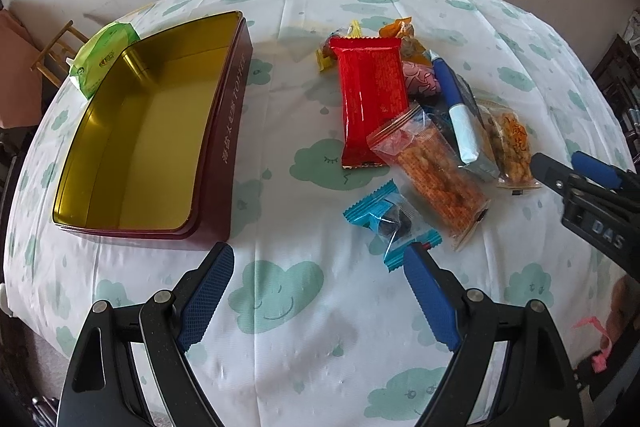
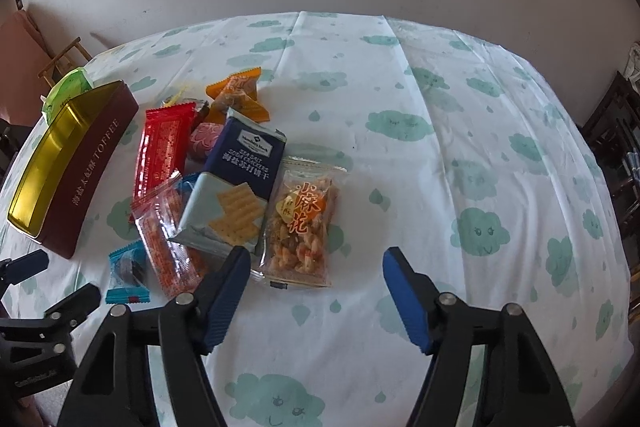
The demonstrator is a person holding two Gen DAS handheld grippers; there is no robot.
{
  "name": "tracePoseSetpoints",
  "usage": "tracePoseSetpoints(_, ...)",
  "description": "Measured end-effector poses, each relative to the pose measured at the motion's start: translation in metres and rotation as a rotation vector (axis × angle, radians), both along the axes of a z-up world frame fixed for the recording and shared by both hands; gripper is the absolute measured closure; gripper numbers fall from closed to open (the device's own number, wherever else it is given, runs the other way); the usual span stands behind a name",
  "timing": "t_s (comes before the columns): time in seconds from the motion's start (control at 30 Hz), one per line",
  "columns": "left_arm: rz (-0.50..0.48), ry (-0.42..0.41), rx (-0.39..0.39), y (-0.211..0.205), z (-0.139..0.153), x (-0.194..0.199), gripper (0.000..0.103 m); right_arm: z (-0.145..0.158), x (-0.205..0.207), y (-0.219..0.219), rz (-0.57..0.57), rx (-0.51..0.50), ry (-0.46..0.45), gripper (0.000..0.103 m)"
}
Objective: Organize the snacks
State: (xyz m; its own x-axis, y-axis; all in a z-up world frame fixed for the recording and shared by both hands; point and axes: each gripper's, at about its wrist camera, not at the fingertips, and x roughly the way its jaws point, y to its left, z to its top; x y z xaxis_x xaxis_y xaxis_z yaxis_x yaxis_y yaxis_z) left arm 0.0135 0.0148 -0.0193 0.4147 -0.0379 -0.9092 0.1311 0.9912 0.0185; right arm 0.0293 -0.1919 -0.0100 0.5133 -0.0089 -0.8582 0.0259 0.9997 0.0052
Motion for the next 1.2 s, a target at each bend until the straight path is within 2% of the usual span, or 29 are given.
tracePoseSetpoints(0.27, 0.001, -0.005, -0.040, 0.003, 0.003, 0.001, 0.019, -0.015, 0.026, -0.003, -0.013, 0.025, 0.023, 0.037)
tracePoseSetpoints(0.47, 0.020, 0.025, -0.068, 0.006, 0.000, 0.006, 0.019, -0.028, 0.045, 0.001, -0.010, 0.038, 0.047, 0.039)
tracePoseSetpoints(0.57, 0.028, 0.043, -0.089, 0.005, -0.001, 0.008, 0.020, -0.033, 0.050, 0.002, 0.003, 0.042, 0.058, 0.055)
tracePoseSetpoints(0.63, 0.032, 0.055, -0.100, 0.004, -0.001, 0.010, 0.020, -0.038, 0.052, 0.001, 0.004, 0.057, 0.071, 0.058)
tracePoseSetpoints(0.7, 0.034, 0.070, -0.115, 0.002, -0.002, 0.012, 0.021, -0.038, 0.050, 0.003, 0.014, 0.027, 0.058, 0.062)
tracePoseSetpoints(0.9, 0.070, 0.143, -0.173, -0.003, -0.004, 0.028, 0.030, -0.037, 0.038, -0.013, -0.009, 0.045, 0.059, 0.063)
tracePoseSetpoints(0.93, 0.077, 0.148, -0.176, -0.004, -0.005, 0.030, 0.036, -0.037, 0.035, -0.017, -0.013, 0.050, 0.061, 0.063)
tracePoseSetpoints(1.1, 0.092, 0.196, -0.181, -0.010, -0.011, 0.043, 0.050, -0.037, 0.023, -0.029, -0.019, 0.067, 0.069, 0.063)
tracePoseSetpoints(1.2, 0.093, 0.232, -0.176, -0.015, -0.016, 0.050, 0.054, -0.037, 0.020, -0.030, -0.017, 0.074, 0.071, 0.063)
